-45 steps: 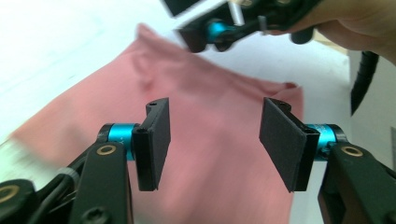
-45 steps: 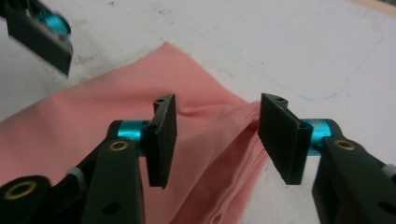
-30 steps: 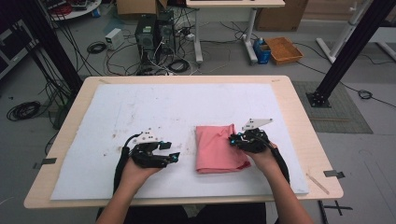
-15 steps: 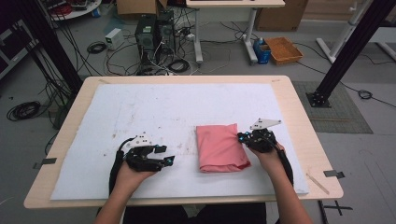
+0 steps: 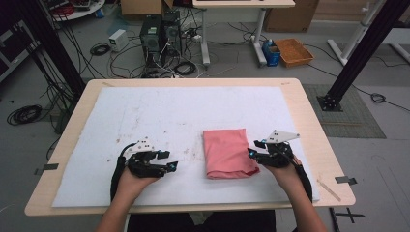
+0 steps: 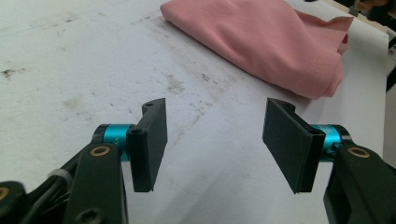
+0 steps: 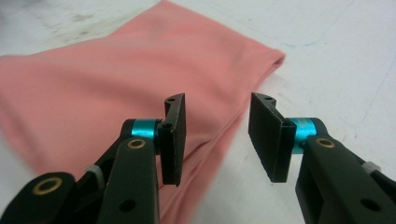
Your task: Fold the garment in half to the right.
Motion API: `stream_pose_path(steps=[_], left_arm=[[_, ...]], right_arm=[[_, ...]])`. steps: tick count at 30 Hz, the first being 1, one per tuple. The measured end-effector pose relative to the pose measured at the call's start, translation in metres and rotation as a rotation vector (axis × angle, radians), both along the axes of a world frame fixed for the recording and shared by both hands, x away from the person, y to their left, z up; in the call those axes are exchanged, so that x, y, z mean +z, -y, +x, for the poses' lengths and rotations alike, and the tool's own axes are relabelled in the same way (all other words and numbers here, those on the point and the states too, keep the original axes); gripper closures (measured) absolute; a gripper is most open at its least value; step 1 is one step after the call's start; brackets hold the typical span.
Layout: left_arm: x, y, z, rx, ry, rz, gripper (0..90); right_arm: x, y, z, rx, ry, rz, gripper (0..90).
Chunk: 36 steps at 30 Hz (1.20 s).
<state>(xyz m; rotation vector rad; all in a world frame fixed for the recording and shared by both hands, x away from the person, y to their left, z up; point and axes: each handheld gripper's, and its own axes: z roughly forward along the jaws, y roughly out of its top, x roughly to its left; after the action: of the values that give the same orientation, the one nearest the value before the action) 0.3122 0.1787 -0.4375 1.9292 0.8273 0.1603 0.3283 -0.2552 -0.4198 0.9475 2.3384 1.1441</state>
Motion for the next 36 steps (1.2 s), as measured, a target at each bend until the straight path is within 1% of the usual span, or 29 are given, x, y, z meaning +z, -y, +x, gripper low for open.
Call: stream_pose_path(steps=[2, 4, 6, 7, 9, 11, 13, 15, 17, 19, 22, 25, 28, 36], left_arm=[[0.000, -0.002, 0.000, 0.003, 0.000, 0.001, 40.2], [0.000, -0.002, 0.000, 0.005, 0.001, -0.001, 40.2], [0.001, -0.003, 0.000, 0.007, 0.003, 0.000, 40.2], [0.001, -0.003, 0.000, 0.007, 0.003, 0.000, 40.2], [0.001, -0.003, 0.000, 0.007, 0.004, 0.001, 40.2], [0.001, -0.004, 0.000, 0.006, 0.004, -0.002, 40.2], [0.001, -0.004, 0.000, 0.007, 0.006, 0.002, 40.3], [0.001, -0.005, 0.000, 0.008, 0.005, 0.000, 40.2], [0.001, -0.005, 0.000, 0.013, 0.002, 0.001, 40.2], [0.001, -0.006, 0.001, 0.014, 0.000, -0.001, 40.2], [0.001, -0.008, 0.001, 0.018, 0.001, -0.006, 40.3], [0.002, -0.008, 0.001, 0.019, 0.002, -0.005, 40.2], [0.003, -0.008, 0.001, 0.017, 0.005, -0.006, 40.2], [0.004, -0.010, 0.000, 0.017, 0.008, -0.006, 40.2]], right_arm=[[0.001, -0.001, -0.011, 0.021, -0.005, 0.000, 57.5], [-0.001, -0.002, -0.020, 0.036, -0.021, 0.010, 57.5], [-0.004, -0.003, -0.027, 0.044, -0.036, 0.004, 59.3], [-0.005, -0.003, -0.030, 0.049, -0.039, 0.003, 61.9], [-0.008, -0.002, -0.035, 0.065, -0.046, -0.015, 73.2], [-0.012, -0.001, -0.037, 0.076, -0.058, -0.028, 81.5], [-0.016, 0.000, -0.038, 0.074, -0.064, -0.036, 85.2], [-0.017, 0.002, -0.038, 0.077, -0.058, -0.034, 87.4], [-0.016, 0.003, -0.038, 0.083, -0.059, -0.043, 88.1], [-0.011, 0.006, -0.038, 0.084, -0.057, -0.040, 88.4], [-0.006, 0.011, -0.039, 0.087, -0.045, -0.010, 88.4], [-0.005, 0.014, -0.041, 0.084, -0.044, 0.016, 88.4], [-0.007, 0.017, -0.041, 0.074, -0.056, 0.021, 88.4], [-0.019, 0.025, -0.036, 0.047, -0.090, 0.030, 88.4]])
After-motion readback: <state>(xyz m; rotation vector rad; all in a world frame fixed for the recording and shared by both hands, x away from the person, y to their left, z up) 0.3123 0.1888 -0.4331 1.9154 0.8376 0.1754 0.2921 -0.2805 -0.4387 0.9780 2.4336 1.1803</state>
